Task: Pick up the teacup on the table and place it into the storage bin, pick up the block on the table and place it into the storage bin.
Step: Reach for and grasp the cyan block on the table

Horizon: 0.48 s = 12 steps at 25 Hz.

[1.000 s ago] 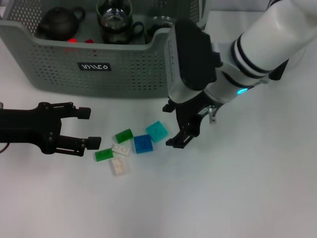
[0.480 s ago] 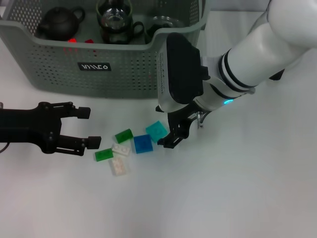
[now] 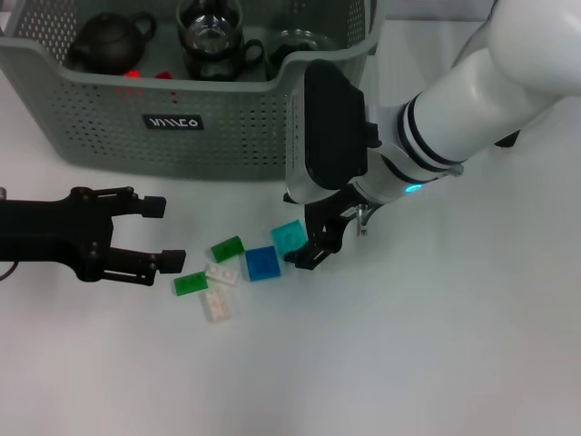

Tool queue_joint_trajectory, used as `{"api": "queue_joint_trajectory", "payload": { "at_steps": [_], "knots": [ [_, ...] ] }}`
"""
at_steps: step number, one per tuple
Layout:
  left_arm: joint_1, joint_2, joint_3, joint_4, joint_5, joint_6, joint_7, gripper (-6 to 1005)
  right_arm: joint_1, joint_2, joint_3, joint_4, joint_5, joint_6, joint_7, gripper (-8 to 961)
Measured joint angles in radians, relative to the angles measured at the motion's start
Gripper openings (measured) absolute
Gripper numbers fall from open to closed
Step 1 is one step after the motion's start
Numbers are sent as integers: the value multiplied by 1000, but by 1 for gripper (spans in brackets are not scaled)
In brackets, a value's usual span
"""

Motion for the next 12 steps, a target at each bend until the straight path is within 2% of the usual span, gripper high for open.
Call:
{"api": "queue_joint_trajectory", "payload": {
  "at_steps": [12],
  "knots": [
    [0, 0, 3, -7, 0, -6, 2, 897, 2, 0, -39, 11, 42, 3, 7, 814]
  ]
}}
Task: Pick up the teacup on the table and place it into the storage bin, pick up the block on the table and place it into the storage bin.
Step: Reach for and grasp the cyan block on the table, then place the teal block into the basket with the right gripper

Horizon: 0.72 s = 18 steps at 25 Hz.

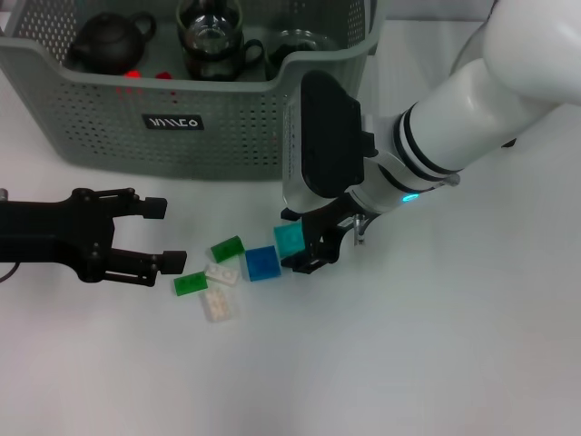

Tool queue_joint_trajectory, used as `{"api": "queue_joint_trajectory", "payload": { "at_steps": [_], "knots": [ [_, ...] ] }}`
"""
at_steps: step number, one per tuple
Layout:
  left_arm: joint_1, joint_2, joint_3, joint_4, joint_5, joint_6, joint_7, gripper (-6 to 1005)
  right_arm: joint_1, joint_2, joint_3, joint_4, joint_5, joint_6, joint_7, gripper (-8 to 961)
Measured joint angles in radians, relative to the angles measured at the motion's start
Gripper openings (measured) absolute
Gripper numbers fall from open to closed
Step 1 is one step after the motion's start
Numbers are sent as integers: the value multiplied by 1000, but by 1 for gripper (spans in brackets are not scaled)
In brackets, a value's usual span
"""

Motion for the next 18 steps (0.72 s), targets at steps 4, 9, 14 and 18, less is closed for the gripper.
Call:
{"api": "queue_joint_trajectory", "payload": {
  "at_steps": [4, 9, 14, 18],
  "knots": [
    [0, 0, 1, 0, 0, 0, 0, 896, 0, -1, 0, 1, 1, 1, 5, 708],
    [2, 0, 2, 0, 0, 0, 0, 896, -2, -2, 0, 3, 1, 4, 6, 587],
    [7, 0, 2, 0, 0, 2, 0, 895, -8, -8, 3, -14, 0, -6, 27, 512],
    [12, 4, 1, 2, 0, 9, 0, 894, -32, -19, 26, -71, -15, -59, 54, 446]
  ]
}}
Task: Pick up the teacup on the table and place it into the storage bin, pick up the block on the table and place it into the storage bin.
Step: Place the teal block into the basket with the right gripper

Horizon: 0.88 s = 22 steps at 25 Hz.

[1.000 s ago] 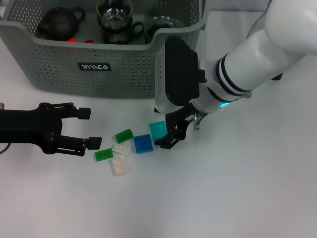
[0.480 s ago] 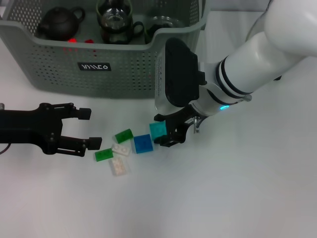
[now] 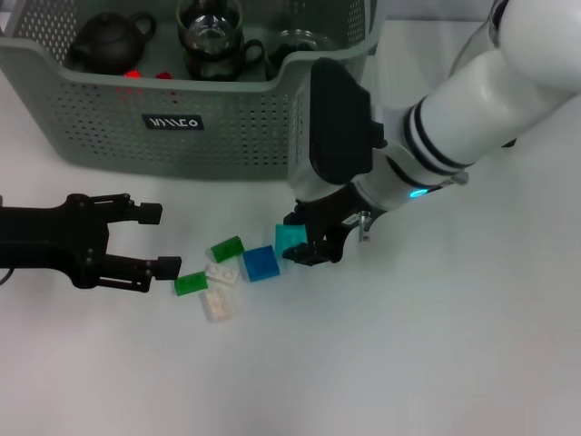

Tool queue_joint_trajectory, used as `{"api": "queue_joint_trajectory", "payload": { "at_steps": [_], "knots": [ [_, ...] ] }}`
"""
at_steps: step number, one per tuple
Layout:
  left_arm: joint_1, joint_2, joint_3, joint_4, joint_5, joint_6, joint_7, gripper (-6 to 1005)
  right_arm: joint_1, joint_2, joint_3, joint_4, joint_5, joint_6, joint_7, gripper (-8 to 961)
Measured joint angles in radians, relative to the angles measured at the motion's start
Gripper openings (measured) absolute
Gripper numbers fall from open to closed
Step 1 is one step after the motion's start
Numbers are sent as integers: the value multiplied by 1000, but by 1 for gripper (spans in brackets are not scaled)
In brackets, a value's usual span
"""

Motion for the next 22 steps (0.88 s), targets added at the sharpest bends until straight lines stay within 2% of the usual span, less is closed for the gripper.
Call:
{"api": "queue_joint_trajectory", "payload": {
  "at_steps": [3, 7, 11, 14, 17, 19, 22],
  "knots": [
    [7, 2, -1, 3, 0, 1, -1, 894, -48, -10, 79, -109, -66, -105, 38, 429],
    [11, 4, -7, 4, 0, 2, -1, 893, -143, -5, 271, -379, -197, -352, 108, 429],
    [12, 4, -8, 5, 0, 1, -1, 893, -188, -3, 397, -641, -204, -575, 199, 429],
    [8, 4, -8, 6, 0, -1, -1, 892, -160, -3, 521, -762, -125, -703, 260, 429],
    [4, 5, -8, 6, 0, -2, 0, 892, -97, -3, 664, -793, -35, -754, 311, 430],
    [1, 5, -7, 6, 0, -2, 0, 892, -55, -2, 743, -796, -6, -737, 342, 430],
    [-2, 5, -7, 6, 0, -3, 0, 891, -8, -1, 805, -774, -20, -607, 386, 430]
  ]
}}
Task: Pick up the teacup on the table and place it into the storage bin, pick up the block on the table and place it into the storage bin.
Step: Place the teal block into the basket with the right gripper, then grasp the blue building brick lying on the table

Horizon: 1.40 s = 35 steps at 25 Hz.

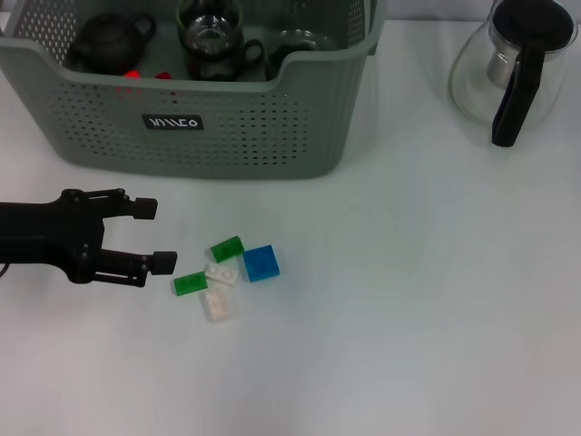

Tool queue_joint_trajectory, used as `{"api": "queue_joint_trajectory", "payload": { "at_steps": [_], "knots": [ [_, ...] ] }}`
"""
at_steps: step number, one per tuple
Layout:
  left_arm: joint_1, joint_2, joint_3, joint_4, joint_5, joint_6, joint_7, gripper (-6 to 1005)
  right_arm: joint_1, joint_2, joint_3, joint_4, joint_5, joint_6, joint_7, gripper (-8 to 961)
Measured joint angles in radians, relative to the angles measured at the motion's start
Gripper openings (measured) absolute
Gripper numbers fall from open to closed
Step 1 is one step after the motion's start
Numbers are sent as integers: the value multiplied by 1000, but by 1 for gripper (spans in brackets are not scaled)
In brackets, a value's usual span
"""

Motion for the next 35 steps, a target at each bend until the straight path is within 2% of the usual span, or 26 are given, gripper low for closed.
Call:
{"api": "queue_joint_trajectory", "payload": {
  "at_steps": [3, 5, 9, 12, 14, 21, 24, 27, 31, 33, 35],
  "knots": [
    [-4, 0, 0, 0, 0, -2, 0, 891, 44, 0, -22, 88, -77, 171, 18, 430],
    [-7, 0, -1, 0, 0, -3, 0, 890, 89, -2, -44, 199, -131, 270, 16, 430],
    [-14, 1, 3, 0, 0, -4, 0, 890, 206, -8, -55, 503, -223, 444, -39, 430],
    [-19, 3, 5, 0, 0, -5, 0, 889, 248, -7, -67, 628, -235, 520, -88, 429],
    [-20, 5, 5, 0, 0, -5, -1, 889, 253, -5, -91, 657, -236, 549, -102, 429],
    [-19, 6, 1, 0, 0, -7, 1, 888, 205, -4, -105, 595, -225, 558, -112, 643],
    [-17, 6, 0, -1, 0, -8, 1, 888, 146, -3, -108, 505, -187, 511, -147, 719],
    [-14, 7, 0, -1, 0, -6, 1, 887, 54, -6, -101, 377, -86, 371, -245, 795],
    [-12, 11, -1, 0, 7, -8, 0, 887, -76, -29, -77, 227, 68, 90, -385, 898],
    [-13, 12, -1, 0, 13, -10, 0, 887, -118, -39, -72, 187, 94, -59, -416, 950],
    [-14, 12, -1, 0, 14, -10, -1, 886, -140, -39, -74, 170, 85, -164, -414, 948]
  ]
}}
